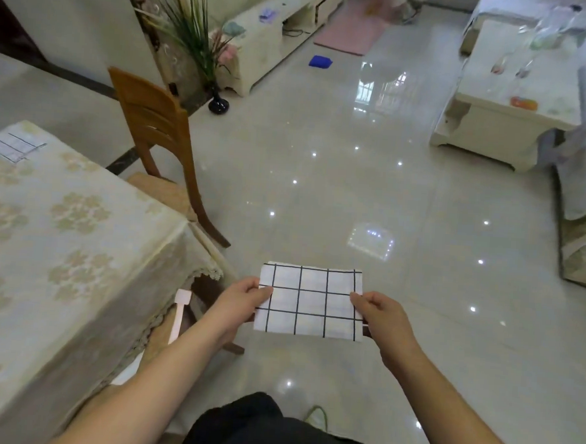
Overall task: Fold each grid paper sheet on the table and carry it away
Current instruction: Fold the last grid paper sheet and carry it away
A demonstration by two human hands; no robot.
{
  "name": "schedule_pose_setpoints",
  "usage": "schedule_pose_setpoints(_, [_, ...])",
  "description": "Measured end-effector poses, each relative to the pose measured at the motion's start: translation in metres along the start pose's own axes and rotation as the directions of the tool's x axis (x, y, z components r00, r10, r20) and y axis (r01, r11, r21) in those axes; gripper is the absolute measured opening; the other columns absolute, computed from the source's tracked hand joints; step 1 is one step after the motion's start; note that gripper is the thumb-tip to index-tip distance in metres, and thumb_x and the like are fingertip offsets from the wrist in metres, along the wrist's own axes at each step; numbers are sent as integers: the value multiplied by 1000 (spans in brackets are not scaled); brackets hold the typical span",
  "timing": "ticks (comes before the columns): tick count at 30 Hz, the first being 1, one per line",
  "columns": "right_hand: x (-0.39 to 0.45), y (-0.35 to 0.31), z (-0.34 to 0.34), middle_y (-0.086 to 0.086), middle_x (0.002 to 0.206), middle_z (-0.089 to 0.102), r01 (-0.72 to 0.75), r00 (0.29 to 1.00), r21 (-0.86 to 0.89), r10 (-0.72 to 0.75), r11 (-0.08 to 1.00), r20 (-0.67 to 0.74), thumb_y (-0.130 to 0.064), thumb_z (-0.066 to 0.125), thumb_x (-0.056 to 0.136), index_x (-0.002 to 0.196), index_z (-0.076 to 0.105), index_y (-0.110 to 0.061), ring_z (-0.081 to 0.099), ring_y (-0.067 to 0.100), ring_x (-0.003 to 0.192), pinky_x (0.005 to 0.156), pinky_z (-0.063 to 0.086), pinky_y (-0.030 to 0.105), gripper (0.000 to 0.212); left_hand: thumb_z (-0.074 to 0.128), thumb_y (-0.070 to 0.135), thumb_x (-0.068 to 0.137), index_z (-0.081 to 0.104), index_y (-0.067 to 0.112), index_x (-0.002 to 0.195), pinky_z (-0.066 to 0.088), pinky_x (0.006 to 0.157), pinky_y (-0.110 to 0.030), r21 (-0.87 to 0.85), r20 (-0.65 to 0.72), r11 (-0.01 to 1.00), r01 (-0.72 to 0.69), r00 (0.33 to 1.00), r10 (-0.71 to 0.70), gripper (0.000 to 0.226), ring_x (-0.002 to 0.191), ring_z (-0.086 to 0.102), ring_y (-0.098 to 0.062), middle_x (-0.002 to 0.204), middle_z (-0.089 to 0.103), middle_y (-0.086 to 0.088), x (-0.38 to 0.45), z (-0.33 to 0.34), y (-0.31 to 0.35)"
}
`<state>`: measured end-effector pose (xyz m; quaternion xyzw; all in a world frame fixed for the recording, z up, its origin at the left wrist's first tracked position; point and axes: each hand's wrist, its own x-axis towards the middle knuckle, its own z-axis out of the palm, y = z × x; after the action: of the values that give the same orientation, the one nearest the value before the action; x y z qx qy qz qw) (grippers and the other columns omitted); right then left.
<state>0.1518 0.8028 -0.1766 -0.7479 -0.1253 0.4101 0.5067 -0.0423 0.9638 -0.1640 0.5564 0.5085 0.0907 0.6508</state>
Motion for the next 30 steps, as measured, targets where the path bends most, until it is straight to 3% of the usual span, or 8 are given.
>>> schedule_pose_setpoints(5, [55,-23,9,13,76,59,-3,999,-22,4,1000,37,-25,65,89,73,63,-10,58,24,74,76,55,44,22,60,14,93,66,5,97,53,60,-22,-65,-70,998,-6,998,1,11,70,68,-15,84,72,-10,42,-3,21])
schedule_pose_setpoints(9, [103,-43,27,7,70,60,-6,998,-32,8,999,54,-25,67,89,68,62,-14,58,23,71,72,53,42,23,61,17,93,64,-4,103,52,75,-37,-98,-95,995,7,995,-16,24,82,67,-28,98,71,-23,85,-15,37])
schedule_pose_setpoints(12, [143,-60,47,4,66,56,1,997,-46,3,999,77,-26,67,88,65,62,-16,56,21,68,69,51,39,26,63,20,90,65,-2,102,52,77,-47,-146,-148,989,9,989,-31,25,83,67,-36,96,71,-24,124,-28,51])
schedule_pose_setpoints(15, [180,-84,69,8,69,52,10,995,-82,-2,997,98,-27,67,88,65,60,-16,53,21,69,68,49,39,27,64,20,90,65,1,99,48,69,-39,-178,-184,984,24,981,-57,21,74,62,-27,86,69,-18,159,-47,66])
schedule_pose_setpoints(19, [223,-117,92,5,68,54,26,995,-106,-15,994,101,-28,67,88,68,62,-14,52,19,68,65,44,35,24,62,14,92,65,-1,102,51,79,-46,-195,-179,981,11,983,-47,18,84,63,-30,95,67,-24,198,-67,90])
schedule_pose_setpoints(23, [263,-146,105,-2,64,56,39,994,-154,-22,987,112,-32,66,88,68,64,-15,51,16,63,62,44,32,26,61,18,93,62,12,80,43,50,-18,-154,-195,988,-5,980,-25,15,53,55,-7,63,59,1,237,-81,111])
schedule_pose_setpoints(30, [352,-197,121,-1,64,54,103,987,-231,-70,967,146,-31,66,88,67,62,-15,47,13,61,58,40,26,27,62,17,93,62,14,83,49,50,-20,-233,-221,972,30,972,-83,11,58,64,-7,71,65,0,309,-88,149])
